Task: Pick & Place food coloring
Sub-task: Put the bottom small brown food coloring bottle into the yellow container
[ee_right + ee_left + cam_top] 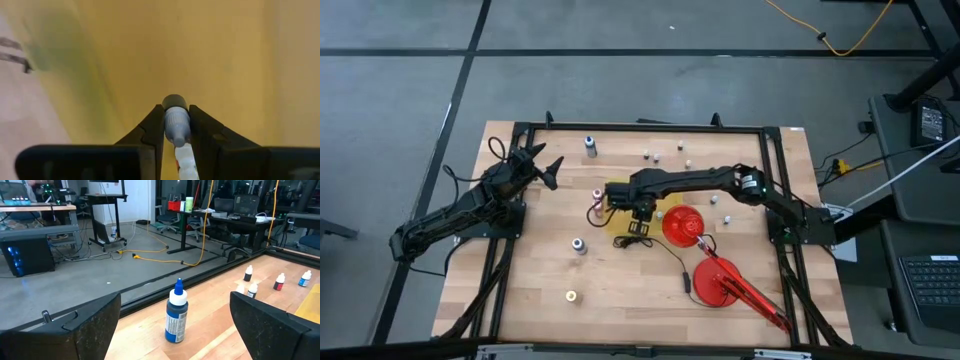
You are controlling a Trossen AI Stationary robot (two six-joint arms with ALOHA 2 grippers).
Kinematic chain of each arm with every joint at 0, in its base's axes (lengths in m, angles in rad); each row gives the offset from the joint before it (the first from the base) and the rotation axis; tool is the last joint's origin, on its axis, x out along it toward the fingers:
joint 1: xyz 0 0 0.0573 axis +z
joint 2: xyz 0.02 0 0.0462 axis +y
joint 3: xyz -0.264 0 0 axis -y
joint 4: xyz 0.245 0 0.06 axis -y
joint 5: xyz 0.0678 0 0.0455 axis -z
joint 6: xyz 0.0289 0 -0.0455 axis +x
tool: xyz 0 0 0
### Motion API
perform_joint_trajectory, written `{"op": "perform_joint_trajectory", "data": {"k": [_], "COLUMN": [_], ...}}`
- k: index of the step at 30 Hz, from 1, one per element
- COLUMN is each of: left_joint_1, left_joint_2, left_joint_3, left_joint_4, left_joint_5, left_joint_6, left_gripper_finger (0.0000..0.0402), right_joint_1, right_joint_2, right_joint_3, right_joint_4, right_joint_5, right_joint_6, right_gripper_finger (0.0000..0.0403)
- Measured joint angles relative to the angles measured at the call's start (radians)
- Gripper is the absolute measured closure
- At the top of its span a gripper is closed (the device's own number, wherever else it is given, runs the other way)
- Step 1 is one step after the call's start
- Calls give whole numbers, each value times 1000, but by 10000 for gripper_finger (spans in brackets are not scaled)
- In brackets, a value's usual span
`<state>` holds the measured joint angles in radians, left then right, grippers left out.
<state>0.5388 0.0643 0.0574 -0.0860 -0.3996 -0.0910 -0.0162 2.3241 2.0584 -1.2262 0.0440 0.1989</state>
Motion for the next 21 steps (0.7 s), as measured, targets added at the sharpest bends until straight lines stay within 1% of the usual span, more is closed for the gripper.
{"op": "perform_joint_trajectory", "data": {"k": [9,21], "left_joint_1": [0,0], "left_joint_2": [0,0], "left_joint_3": [0,0], "left_joint_4": [0,0], "left_joint_5": [0,0], "left_joint_6": [0,0], "left_gripper_finger": [38,37], "right_joint_1": [0,-1], "right_joint_2": [0,-1], "right_joint_3": [-67,-117], "right_joint_4": [30,49], "right_joint_5": [-1,-1], "right_joint_6": [1,4], "right_gripper_finger": [327,327]}}
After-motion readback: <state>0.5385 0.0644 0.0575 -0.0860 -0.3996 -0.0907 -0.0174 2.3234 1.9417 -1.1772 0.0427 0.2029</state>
